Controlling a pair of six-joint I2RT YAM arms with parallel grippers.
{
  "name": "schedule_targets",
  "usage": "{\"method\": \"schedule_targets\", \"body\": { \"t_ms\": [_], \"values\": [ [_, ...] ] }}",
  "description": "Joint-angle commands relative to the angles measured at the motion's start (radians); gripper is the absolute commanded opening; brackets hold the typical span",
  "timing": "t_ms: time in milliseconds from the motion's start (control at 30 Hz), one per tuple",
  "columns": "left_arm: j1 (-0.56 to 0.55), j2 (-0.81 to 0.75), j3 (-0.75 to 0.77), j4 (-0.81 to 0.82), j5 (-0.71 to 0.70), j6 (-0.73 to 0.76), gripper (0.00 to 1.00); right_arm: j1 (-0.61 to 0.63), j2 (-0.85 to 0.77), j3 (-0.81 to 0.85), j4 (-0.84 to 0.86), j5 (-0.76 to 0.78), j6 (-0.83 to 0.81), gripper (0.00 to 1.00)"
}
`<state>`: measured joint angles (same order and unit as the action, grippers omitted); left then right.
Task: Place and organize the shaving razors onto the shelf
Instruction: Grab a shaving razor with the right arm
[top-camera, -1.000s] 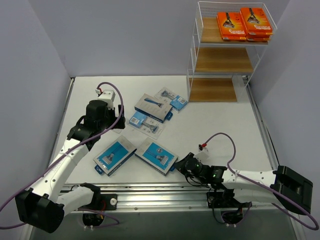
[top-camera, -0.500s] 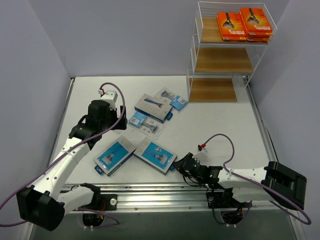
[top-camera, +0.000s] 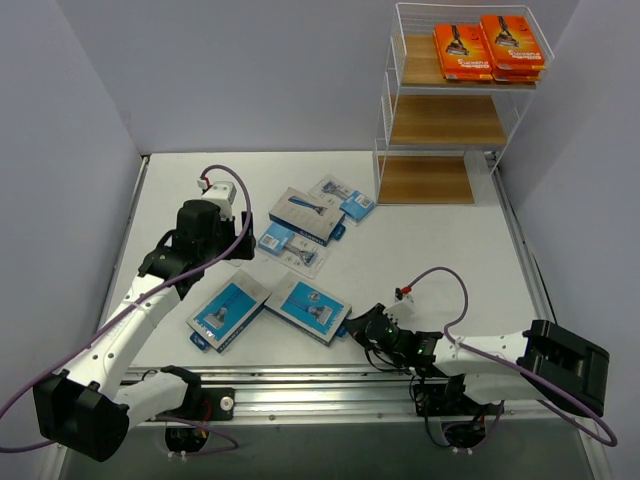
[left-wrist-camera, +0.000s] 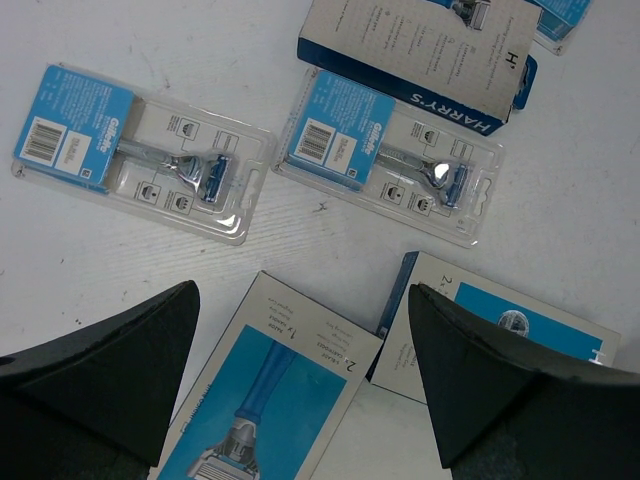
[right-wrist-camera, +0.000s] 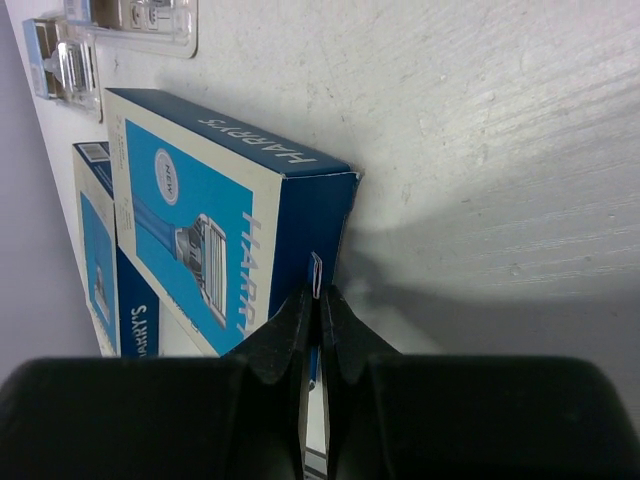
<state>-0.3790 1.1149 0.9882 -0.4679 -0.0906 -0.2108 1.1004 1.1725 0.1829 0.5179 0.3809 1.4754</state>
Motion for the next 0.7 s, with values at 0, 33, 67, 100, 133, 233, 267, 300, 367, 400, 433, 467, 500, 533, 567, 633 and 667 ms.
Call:
{"method": "schedule_targets", "body": {
  "t_ms": [0,33,67,100,133,233,267,300,367,400,433,467,500,533,567,633,667],
  "values": [
    [-0.008,0.003,0.047,0.025,0.022,-0.015,0.95,-0.002,-0.037,0.020,-0.021,0.087,0.010,0.00],
    [-0.009,0.005,0.047,0.026,0.025,-0.016,0.95,-0.007,-0.046,0.020,-0.022,0.087,0.013,0.00],
    [-0.011,0.006,0.049,0.025,0.026,-0.015,0.95,-0.010,-0.051,0.021,-0.028,0.087,0.014,0.00],
    [-0.012,0.008,0.050,0.022,0.028,-0.016,0.95,-0.016,-0.056,0.018,-0.030,0.087,0.019,0.00],
    [-0.012,0.008,0.050,0.023,0.029,-0.016,0.95,-0.019,-0.069,0.017,-0.032,0.088,0.020,0.00],
    [-0.012,0.005,0.049,0.025,0.031,-0.018,0.95,-0.034,-0.100,0.018,-0.039,0.093,0.010,0.00],
    [-0.012,0.006,0.050,0.023,0.032,-0.018,0.95,-0.042,-0.109,0.023,-0.042,0.095,0.002,0.00],
    [-0.012,0.006,0.050,0.025,0.032,-0.019,0.95,-0.050,-0.120,0.027,-0.064,0.096,-0.006,0.00],
    [-0.014,0.006,0.049,0.025,0.034,-0.019,0.95,-0.088,-0.154,0.047,-0.103,0.096,-0.030,0.00],
    [-0.015,0.006,0.049,0.025,0.034,-0.019,0.95,-0.105,-0.166,0.052,-0.114,0.090,-0.044,0.00],
    [-0.017,0.006,0.049,0.025,0.032,-0.019,0.95,-0.126,-0.194,0.058,-0.122,0.082,-0.075,0.00],
    [-0.017,0.006,0.047,0.023,0.032,-0.019,0.95,-0.175,-0.210,0.066,-0.133,0.072,-0.092,0.00],
    [-0.018,0.008,0.047,0.023,0.031,-0.019,0.95,-0.200,-0.224,0.070,-0.139,0.046,-0.108,0.00],
    [-0.021,0.008,0.047,0.023,0.031,-0.019,0.95,-0.223,-0.256,0.075,-0.145,0.035,-0.124,0.00],
    [-0.023,0.010,0.047,0.022,0.029,-0.018,0.95,-0.262,-0.270,0.082,-0.159,0.026,-0.154,0.00],
    [-0.024,0.010,0.047,0.021,0.028,-0.018,0.95,-0.299,-0.299,0.115,-0.185,0.010,-0.188,0.00],
    [-0.024,0.010,0.047,0.021,0.026,-0.018,0.95,-0.313,-0.306,0.128,-0.203,0.006,-0.222,0.00]
  ]
}}
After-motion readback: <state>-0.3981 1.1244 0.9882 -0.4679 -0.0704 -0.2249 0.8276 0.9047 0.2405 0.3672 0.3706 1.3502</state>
